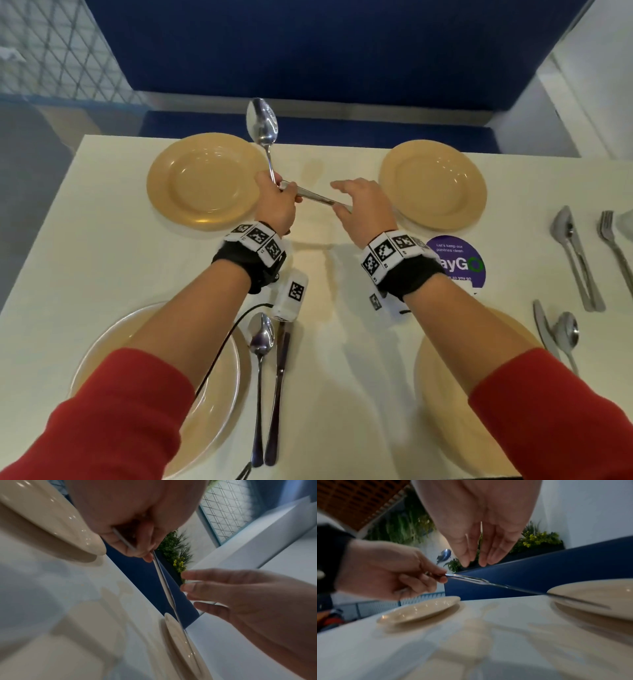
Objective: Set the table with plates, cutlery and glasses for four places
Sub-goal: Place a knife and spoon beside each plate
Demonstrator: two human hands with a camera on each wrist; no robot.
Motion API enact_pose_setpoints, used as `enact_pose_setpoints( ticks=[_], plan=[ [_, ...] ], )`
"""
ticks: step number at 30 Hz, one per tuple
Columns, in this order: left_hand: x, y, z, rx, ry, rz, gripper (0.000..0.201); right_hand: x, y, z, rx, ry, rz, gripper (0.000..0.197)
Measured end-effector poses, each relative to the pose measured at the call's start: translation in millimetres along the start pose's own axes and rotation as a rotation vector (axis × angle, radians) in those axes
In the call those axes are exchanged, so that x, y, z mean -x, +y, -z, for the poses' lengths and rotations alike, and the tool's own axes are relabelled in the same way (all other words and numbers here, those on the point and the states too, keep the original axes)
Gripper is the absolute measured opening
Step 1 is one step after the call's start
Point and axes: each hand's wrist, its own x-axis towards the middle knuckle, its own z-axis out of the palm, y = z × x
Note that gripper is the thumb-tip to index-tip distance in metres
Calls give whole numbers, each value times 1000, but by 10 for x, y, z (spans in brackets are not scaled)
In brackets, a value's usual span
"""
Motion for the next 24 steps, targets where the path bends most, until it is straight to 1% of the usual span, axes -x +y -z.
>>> enact_pose_setpoints(
  ticks=[1,3,4,6,9,11,14,16,19,24],
  plan=[
    [-16,-5,-16,-12,-17,4,12,-63,31,-10,104,-76,-11,36],
    [-50,-17,-55,-8,-45,38,14,-176,86,-84,238,-203,-44,26],
    [-70,-22,-74,-4,-50,53,14,-217,99,-127,274,-238,-52,22],
    [-105,-28,-95,4,-53,68,15,-286,119,-191,284,-269,-72,19],
    [-157,-29,-91,17,-45,71,18,-420,160,-229,259,-277,-134,21],
    [-194,-33,-93,22,-17,86,22,-542,207,-228,248,-266,-199,23],
    [-250,-95,-100,67,19,151,17,-715,320,-252,210,-251,-294,26],
    [-276,-158,-91,69,-16,182,15,-816,381,-281,210,-243,-331,26],
    [-268,-236,-57,30,-73,209,18,-934,422,-333,214,-260,-389,23],
    [-286,-301,-23,14,-102,214,20,-1019,483,-384,175,-245,-396,27]
  ],
)
